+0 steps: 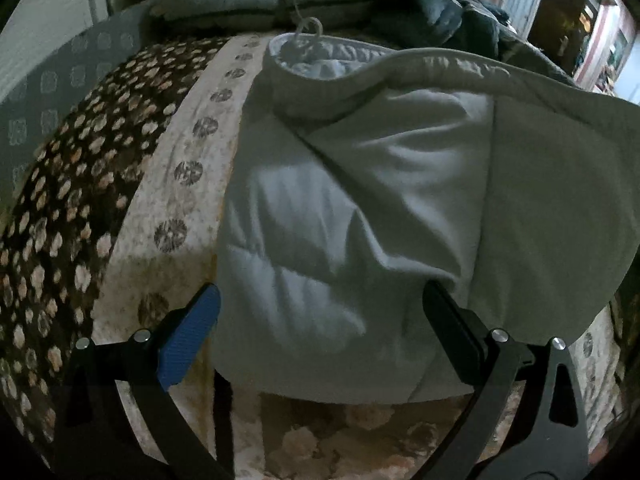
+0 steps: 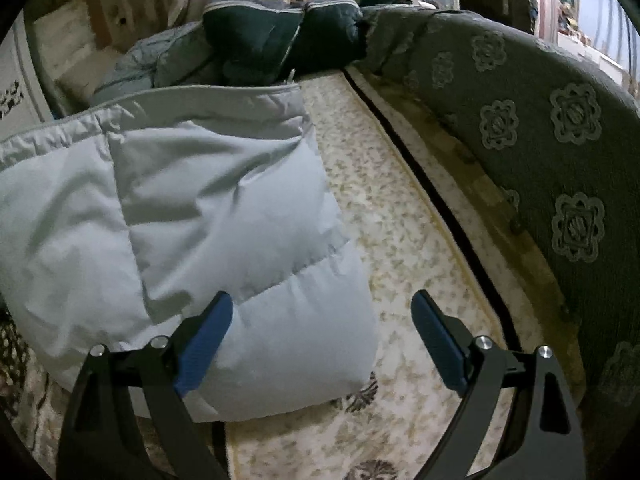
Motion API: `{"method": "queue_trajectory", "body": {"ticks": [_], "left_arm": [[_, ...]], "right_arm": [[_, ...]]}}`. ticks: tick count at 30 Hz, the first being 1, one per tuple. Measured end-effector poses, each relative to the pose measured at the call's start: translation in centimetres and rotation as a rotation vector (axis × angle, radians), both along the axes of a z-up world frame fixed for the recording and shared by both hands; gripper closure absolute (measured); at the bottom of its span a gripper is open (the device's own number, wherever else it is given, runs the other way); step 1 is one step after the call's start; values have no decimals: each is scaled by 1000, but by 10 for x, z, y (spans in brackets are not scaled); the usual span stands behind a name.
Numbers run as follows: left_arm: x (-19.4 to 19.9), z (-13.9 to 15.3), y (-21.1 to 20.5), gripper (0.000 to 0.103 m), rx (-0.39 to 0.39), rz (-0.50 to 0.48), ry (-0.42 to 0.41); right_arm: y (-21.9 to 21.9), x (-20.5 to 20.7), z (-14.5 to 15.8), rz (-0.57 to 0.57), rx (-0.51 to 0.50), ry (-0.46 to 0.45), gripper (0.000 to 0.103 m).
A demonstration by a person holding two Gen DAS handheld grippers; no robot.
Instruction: Fold large clothes
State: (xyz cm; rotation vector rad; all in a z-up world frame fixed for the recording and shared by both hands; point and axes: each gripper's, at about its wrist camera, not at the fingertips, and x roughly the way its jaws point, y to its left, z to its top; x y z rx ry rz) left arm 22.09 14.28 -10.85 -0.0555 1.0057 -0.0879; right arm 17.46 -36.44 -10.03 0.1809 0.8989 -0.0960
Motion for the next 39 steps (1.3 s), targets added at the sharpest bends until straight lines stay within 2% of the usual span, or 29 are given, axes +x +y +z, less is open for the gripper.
{"method": "queue_trajectory", "body": {"ticks": [3, 6, 12, 17, 20, 24, 27, 30, 31, 32, 33, 35, 36, 37, 38, 39], "left_arm": [[8, -2, -5, 3, 13, -16, 7], [20, -4, -7, 3, 20, -27, 11], [40, -17, -13, 3, 32, -49, 35], [49, -19, -12, 3, 16, -54, 44], [45, -16, -5, 3, 2, -32, 31], [44, -25, 12, 3, -52, -26, 51], [49, -34, 17, 3, -71, -28, 69], [64, -49, 15, 3, -113, -21, 88], [67, -55, 13, 3, -125, -21, 95], [70, -58, 13, 7, -143, -21, 105], [71, -59, 14, 11, -160, -27, 112], [70, -56, 13, 31, -167, -48, 110], [70, -52, 10, 36, -148, -63, 106], [70, -46, 7, 49, -123, -72, 98], [69, -39, 6, 60, -105, -68, 88], [70, -30, 6, 64, -96, -61, 76]], "right_arm": [[-4, 12, 3, 0, -9, -13, 12], [-12, 29, 5, 12, 31, -32, 9], [-11, 65, -13, 119, 60, 17, 6], [-22, 85, -34, 162, 206, 73, 5], [-12, 88, -32, 213, 259, 70, 5], [12, 84, -37, 261, 99, 51, 5], [16, 88, -43, 236, 88, 68, 7], [24, 89, -43, 238, 59, 70, 19], [26, 89, -42, 242, 57, 68, 29], [28, 89, -40, 245, 64, 69, 38], [31, 91, -38, 248, 74, 78, 42], [32, 95, -35, 262, 72, 86, 64], [33, 97, -32, 269, 68, 83, 71], [32, 98, -29, 271, 71, 80, 80], [32, 99, -25, 269, 72, 76, 86], [33, 99, -20, 268, 60, 64, 88]]}}
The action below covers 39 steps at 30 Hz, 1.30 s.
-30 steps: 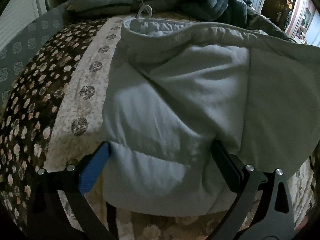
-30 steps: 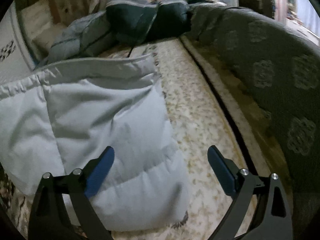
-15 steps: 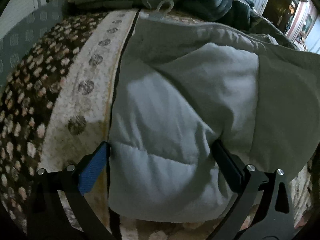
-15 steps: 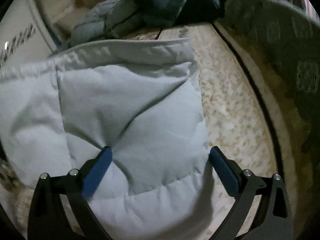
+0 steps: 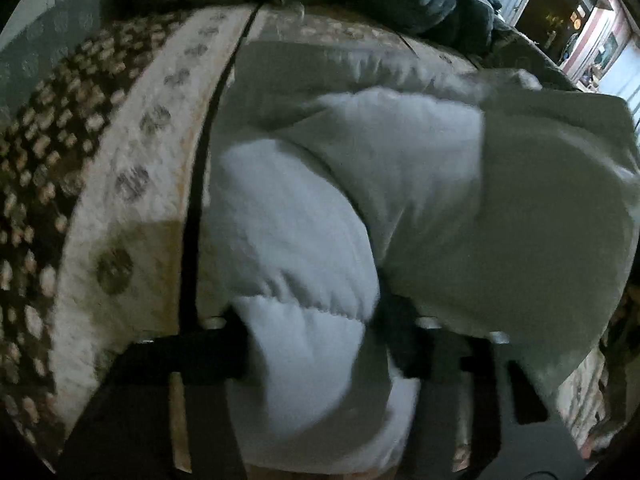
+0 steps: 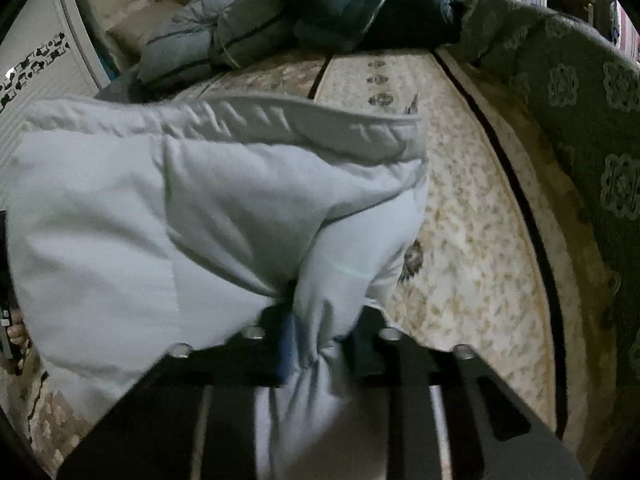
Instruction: Fold large clothes
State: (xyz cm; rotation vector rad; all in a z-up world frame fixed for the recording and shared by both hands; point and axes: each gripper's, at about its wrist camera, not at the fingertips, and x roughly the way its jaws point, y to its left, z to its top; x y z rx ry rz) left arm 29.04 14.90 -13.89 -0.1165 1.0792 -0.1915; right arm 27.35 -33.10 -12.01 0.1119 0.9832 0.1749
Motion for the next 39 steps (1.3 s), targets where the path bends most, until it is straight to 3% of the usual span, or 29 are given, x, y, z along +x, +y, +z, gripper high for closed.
{"method": "queue_trajectory", "body": {"ticks": [2, 4, 6, 9, 10, 13, 16, 19, 22, 24, 25, 26, 28, 31, 36, 39], "left_arm": [[-1, 22, -2, 76, 20, 7, -41], [3, 45, -7, 79, 53, 9, -90], [16, 70, -10, 80, 67, 20, -138], [57, 86, 3, 78, 42, 71, -130], [66, 82, 12, 76, 28, 82, -109], [99, 44, 21, 72, -40, 146, 9], [96, -5, 18, 62, -79, 174, 91], [76, -15, 21, 58, -117, 193, 98], [63, -4, 25, 49, -87, 210, 104], [60, 12, 20, 33, -57, 235, 95], [54, 22, 20, 17, -32, 250, 68], [51, 29, 18, 6, -18, 258, 49], [35, 49, 20, 3, 23, 273, -6], [33, 66, 1, 3, 74, 256, -3], [13, 103, -48, 3, 95, 156, -87], [15, 111, -91, 3, 65, 82, -95]], "right_arm": [[8, -4, 21, -3, -89, -63, 91], [13, -6, 43, -16, -150, -124, 92], [16, 5, 72, -30, -199, -185, 92], [12, 35, 102, -72, -251, -228, 92], [10, 45, 102, -83, -261, -218, 92], [1, 84, 64, -119, -239, -55, 91], [0, 92, -5, -133, -239, 153, 89], [-10, 79, -23, -177, -166, 181, 85], [-22, 71, -13, -160, -118, 177, 77], [-32, 61, 2, -145, -101, 160, 60], [-31, 57, 7, -148, -98, 147, 41], [-33, 52, 16, -156, -97, 119, 30], [-31, 36, 35, -161, -105, 55, 28], [-22, 25, 53, -141, -108, 26, 28], [13, 16, 82, -97, -96, -54, 25], [43, 17, 96, -63, -60, -84, 24]]}}
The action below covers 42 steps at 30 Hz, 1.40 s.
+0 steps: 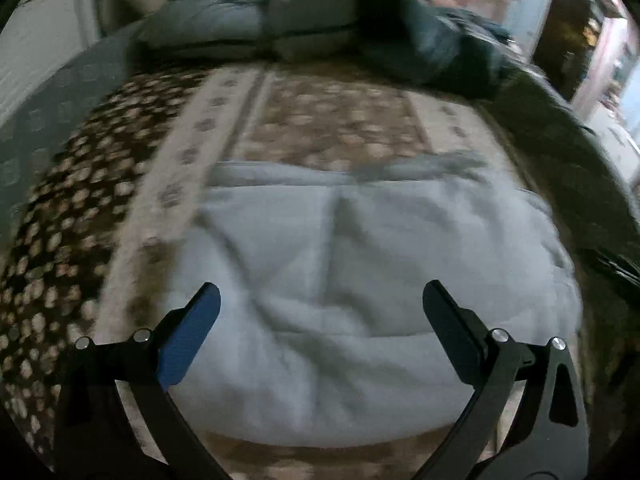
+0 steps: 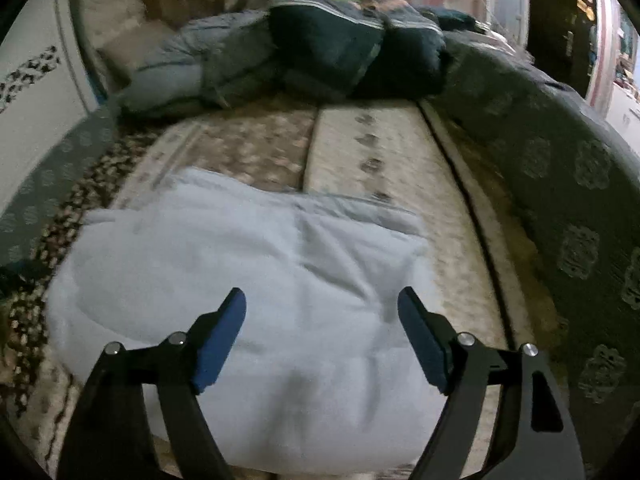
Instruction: Fold large clothes
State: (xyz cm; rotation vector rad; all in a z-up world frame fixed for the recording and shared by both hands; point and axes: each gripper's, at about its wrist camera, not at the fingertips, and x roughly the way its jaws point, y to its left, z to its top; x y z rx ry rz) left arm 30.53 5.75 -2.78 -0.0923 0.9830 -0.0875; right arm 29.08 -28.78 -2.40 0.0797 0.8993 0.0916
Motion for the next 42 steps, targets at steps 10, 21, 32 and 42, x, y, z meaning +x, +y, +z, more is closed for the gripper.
{"method": "queue_trajectory", "body": {"ticks": [10, 21, 32, 42], "left_arm": [[46, -42, -63, 62, 27, -69, 125], [119, -105, -56, 92, -18, -6, 431], [147, -135, -64, 101, 95, -25, 540], [153, -142, -61, 101, 82, -32, 574]], "right_arm": [[79, 32, -25, 68, 36, 38, 67], [101, 97, -95, 61, -19, 299, 103], [115, 136, -128, 89, -95, 452, 103], [117, 154, -140, 65, -78, 525, 103]]}}
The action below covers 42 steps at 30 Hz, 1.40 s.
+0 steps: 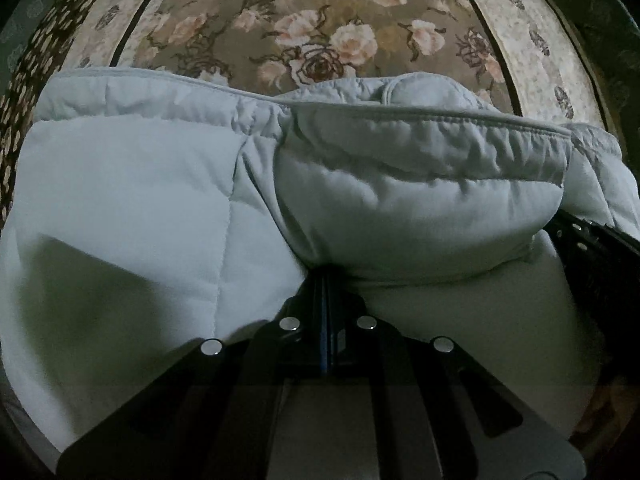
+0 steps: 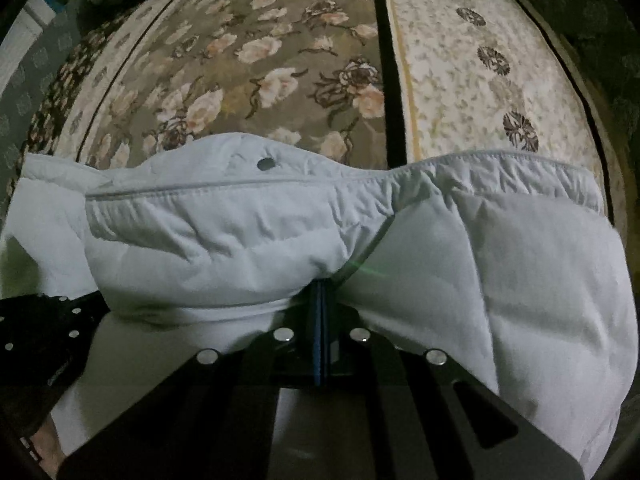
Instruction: Fold large clothes
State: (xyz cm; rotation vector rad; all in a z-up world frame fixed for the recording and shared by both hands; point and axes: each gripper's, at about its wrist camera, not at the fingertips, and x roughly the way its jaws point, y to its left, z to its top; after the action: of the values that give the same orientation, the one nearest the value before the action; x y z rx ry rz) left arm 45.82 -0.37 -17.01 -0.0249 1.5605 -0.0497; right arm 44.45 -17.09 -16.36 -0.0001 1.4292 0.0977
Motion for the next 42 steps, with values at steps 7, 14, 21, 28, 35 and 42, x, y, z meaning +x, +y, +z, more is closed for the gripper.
{"method": "queue_trajectory", "body": {"ticks": [7, 14, 21, 28, 35, 42], "left_arm": [[1, 0, 1, 101, -6, -7, -8], [10, -5, 7, 101, -25, -3, -24], [7, 0, 15, 100, -48, -4, -17], [-17, 36, 30, 101, -11, -36, -128], [-77, 89, 45, 101, -23, -100, -309], [-114, 123, 88, 101, 101, -44, -514]], "right_arm": [[-7, -3, -5, -24, 41, -66, 103], [1, -1, -9, -10, 1, -82, 103], [-2, -5, -11, -24, 13, -92, 103], [2, -30, 5, 27, -29, -152, 103], [-51, -88, 60, -57, 304, -326, 98], [-72, -107, 90, -130, 216, -453, 98]]}}
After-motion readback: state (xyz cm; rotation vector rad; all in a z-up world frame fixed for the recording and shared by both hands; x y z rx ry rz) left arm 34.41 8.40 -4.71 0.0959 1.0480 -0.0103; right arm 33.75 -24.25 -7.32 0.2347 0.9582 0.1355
